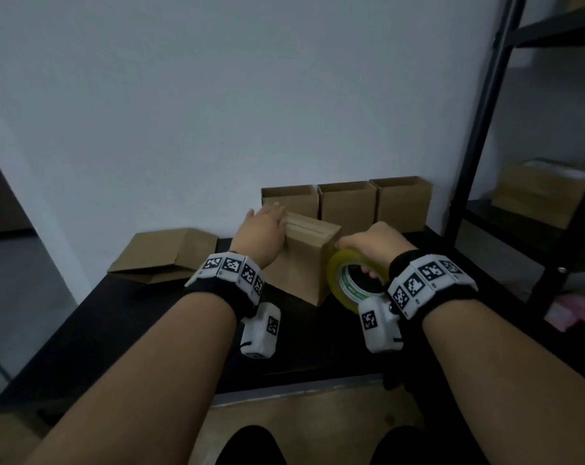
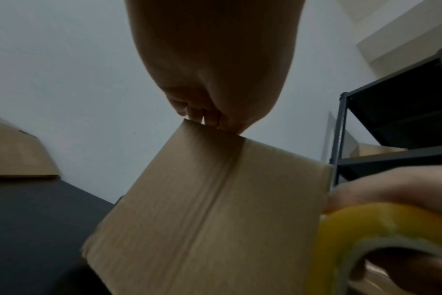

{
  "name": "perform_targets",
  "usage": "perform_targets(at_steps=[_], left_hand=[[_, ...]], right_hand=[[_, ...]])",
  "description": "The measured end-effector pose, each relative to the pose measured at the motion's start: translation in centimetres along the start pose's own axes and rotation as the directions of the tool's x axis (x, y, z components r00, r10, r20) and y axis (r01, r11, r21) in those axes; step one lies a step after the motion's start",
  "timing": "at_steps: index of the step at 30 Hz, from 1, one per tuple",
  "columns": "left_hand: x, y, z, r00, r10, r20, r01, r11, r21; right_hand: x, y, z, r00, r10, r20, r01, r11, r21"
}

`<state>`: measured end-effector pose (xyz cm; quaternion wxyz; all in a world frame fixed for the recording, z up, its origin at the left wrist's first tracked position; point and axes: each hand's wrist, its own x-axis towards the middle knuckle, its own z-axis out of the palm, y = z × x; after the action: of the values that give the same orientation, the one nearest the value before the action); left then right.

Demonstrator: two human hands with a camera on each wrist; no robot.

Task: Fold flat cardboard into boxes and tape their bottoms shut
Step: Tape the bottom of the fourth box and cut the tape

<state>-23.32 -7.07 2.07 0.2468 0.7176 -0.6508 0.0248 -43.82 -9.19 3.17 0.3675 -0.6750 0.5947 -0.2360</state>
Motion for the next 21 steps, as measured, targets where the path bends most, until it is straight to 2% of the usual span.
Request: perform_targets(at_steps=[4, 7, 9, 13, 15, 18, 21], left_hand=[[-1.0, 0.6, 0.5, 0.975, 0.217, 0.038, -0.220, 0.972, 0.087], [-1.2, 0.6, 0.2, 0.968, 0.238, 0.081, -0.247, 0.961, 0.123], [-1.0, 0.8, 0.0, 0.975, 0.190, 0.112, -0.206, 0.968, 0.146], [-0.1, 1.8, 0.1, 1.000, 0.015, 0.010, -0.016, 0.999, 0.052], [0.4, 2.3, 0.1, 0.998, -0.060, -0.017, 0.061, 0.996, 0.064], [0.4, 2.4, 0.6, 0.990, -0.127, 0.060, 0.119, 0.985, 0.121], [0.0, 2.4, 0.7, 0.986, -0.118, 0.116, 0.098, 0.982, 0.164]], right_hand=[[0.4, -0.1, 0.1, 1.000, -0.003, 0.018, 0.003, 1.000, -0.005], [0.7, -0.2, 0.3, 1.000, -0.001, 0.020, 0.001, 1.000, -0.016], [1.0, -0.1, 0.4, 1.000, -0.010, 0.018, 0.011, 1.000, -0.028], [1.0, 0.1, 0.6, 0.999, -0.038, 0.017, 0.039, 0.998, -0.045], [1.0, 0.2, 0.6, 0.999, -0.049, 0.013, 0.049, 0.998, -0.044], [1.2, 0.4, 0.6, 0.998, -0.060, 0.014, 0.060, 0.997, -0.045], [1.5, 0.4, 0.7, 0.997, -0.070, 0.021, 0.071, 0.996, -0.053]])
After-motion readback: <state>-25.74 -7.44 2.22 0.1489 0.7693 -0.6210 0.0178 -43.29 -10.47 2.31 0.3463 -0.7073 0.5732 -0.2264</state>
